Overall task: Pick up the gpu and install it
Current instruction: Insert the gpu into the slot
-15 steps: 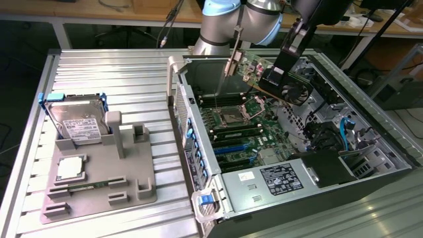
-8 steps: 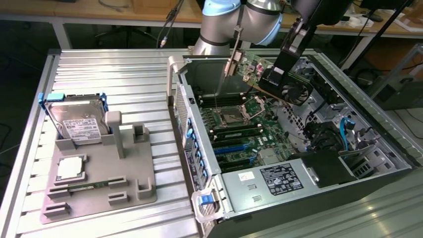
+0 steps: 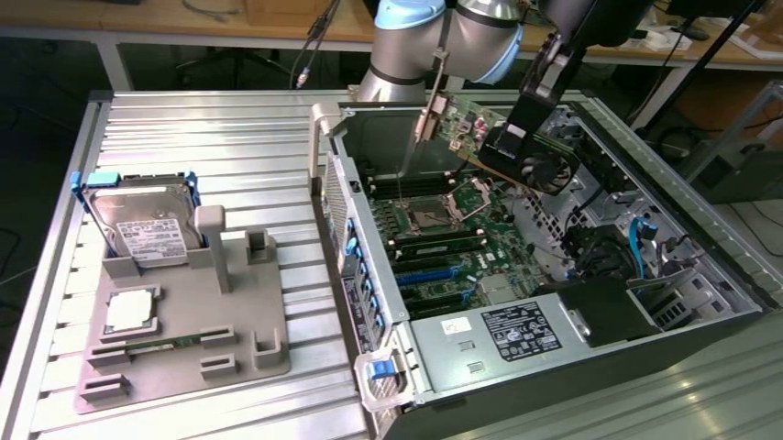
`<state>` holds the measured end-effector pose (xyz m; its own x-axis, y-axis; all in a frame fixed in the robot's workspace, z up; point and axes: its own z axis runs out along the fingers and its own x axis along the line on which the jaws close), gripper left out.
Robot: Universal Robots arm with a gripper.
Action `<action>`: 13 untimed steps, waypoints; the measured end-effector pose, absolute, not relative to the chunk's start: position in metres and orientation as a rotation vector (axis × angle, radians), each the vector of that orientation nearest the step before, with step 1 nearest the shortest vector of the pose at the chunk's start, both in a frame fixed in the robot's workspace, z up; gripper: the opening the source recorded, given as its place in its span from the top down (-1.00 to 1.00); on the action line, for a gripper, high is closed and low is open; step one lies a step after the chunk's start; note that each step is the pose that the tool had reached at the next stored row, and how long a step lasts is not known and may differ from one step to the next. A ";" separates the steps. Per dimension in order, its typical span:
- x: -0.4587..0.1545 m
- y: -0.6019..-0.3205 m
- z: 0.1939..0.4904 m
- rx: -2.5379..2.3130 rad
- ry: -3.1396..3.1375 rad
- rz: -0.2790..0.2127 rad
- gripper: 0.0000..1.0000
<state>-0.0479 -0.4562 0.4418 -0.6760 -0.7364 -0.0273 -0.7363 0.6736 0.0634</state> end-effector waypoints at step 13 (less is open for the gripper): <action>-0.048 -0.456 0.442 1.315 -2.849 -0.109 0.46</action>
